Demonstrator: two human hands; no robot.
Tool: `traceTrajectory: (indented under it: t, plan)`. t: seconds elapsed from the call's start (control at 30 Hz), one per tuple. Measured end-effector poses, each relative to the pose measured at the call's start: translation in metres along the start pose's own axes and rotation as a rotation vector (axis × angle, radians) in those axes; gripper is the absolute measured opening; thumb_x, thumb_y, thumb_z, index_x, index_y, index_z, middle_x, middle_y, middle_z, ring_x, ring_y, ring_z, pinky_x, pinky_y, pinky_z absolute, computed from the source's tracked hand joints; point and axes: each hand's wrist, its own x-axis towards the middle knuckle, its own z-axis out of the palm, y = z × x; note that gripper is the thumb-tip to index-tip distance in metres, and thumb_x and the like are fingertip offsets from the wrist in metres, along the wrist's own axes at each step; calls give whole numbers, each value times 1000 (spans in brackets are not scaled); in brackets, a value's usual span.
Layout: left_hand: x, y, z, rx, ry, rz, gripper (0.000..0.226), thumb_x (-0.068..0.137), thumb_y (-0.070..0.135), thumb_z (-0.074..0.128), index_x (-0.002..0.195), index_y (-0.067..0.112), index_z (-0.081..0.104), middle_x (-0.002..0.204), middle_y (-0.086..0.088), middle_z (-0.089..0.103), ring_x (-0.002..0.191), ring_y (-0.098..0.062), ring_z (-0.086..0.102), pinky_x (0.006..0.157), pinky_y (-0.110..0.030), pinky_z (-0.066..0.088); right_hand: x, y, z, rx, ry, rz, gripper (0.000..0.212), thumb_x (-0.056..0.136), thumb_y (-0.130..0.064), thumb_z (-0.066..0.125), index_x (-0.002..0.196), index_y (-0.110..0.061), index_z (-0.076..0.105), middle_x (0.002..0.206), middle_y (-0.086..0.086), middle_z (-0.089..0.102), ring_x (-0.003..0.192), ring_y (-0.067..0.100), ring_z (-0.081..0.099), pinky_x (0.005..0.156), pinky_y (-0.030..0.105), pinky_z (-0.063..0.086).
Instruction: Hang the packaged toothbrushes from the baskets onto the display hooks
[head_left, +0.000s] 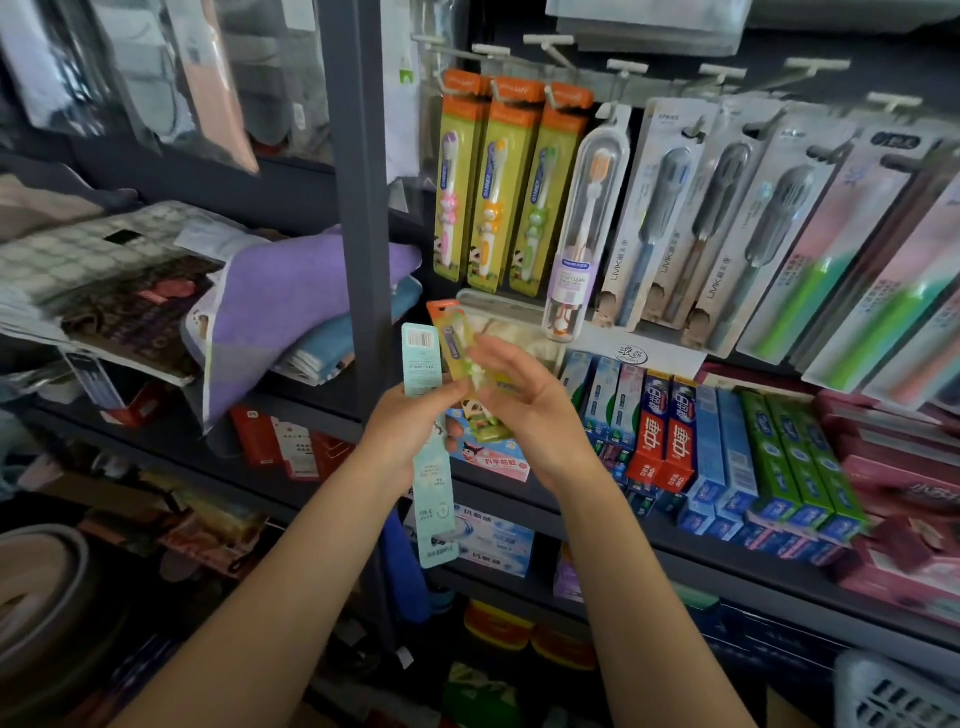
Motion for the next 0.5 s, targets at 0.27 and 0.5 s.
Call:
traceTrajectory:
  t: [0.27, 0.5]
  plan:
    - [-7, 8, -10, 146, 55, 189, 6, 89, 11, 76, 92, 11, 71, 63, -2, 63, 42, -11, 51, 45, -22, 45, 6, 4, 9, -35, 64, 78, 41, 99, -19, 66, 138, -26, 56, 132, 1, 64, 118, 16, 64, 98, 46, 55]
    - [-8, 27, -10, 204, 143, 311, 6, 93, 16, 72, 87, 13, 71, 68, -1, 66, 41, -11, 50, 44, -21, 44, 16, -10, 21, -7, 125, 33, 17, 103, -20, 57, 114, -9, 64, 106, 21, 71, 89, 25, 66, 88, 59, 53]
